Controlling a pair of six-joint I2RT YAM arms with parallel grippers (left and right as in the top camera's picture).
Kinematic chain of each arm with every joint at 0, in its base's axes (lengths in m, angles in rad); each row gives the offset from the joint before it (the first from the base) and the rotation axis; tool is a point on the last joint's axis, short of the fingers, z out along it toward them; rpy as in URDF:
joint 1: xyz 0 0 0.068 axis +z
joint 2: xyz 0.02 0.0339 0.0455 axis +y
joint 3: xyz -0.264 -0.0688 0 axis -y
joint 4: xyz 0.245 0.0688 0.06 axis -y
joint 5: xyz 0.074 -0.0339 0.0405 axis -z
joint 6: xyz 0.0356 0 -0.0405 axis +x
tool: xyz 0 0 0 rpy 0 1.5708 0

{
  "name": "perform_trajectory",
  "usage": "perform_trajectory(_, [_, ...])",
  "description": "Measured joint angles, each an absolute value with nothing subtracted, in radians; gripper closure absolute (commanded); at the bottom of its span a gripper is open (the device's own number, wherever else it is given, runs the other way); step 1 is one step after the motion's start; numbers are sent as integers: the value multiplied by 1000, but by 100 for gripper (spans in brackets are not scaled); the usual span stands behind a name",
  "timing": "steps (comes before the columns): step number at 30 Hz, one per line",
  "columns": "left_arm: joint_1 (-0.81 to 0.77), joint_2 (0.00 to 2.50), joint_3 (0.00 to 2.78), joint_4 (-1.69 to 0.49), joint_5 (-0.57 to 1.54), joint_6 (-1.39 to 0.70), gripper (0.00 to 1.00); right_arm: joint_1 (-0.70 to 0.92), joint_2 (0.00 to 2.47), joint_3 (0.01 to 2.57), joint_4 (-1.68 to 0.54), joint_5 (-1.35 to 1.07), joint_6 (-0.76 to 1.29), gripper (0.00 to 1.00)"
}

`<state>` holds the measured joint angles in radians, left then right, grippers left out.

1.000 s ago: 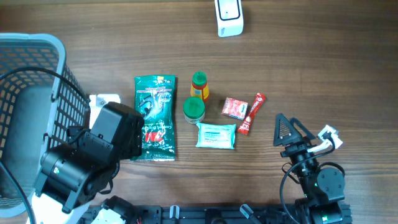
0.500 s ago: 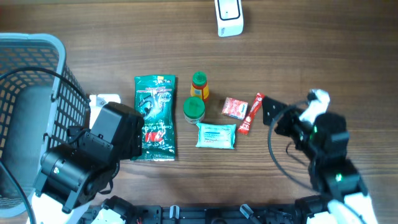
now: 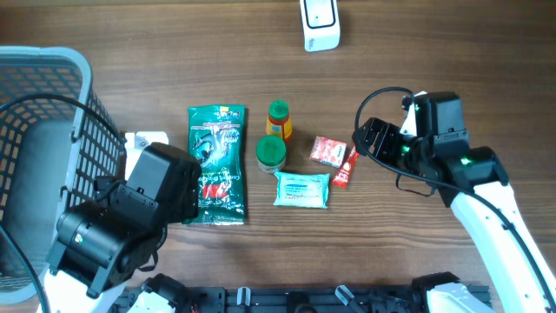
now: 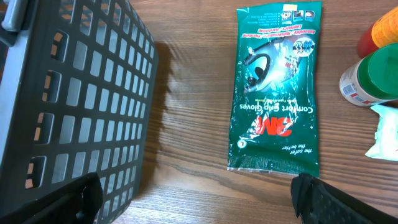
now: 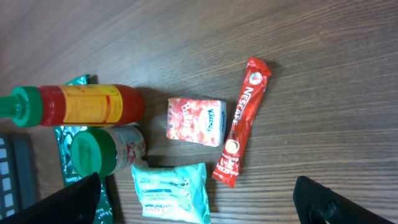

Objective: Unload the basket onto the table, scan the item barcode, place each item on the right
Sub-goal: 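Grasp the red Nescafe stick with the right gripper and lift it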

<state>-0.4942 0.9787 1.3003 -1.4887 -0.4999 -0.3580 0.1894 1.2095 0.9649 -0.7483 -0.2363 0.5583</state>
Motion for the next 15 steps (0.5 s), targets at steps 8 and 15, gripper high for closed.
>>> perform_trajectory(8, [-494, 979, 1300, -1489, -500, -358, 0, 189, 1210, 984, -703, -366, 555, 0])
perform_trajectory(15, [-494, 979, 1300, -1489, -500, -358, 0, 189, 1283, 1022, -691, -382, 578, 1])
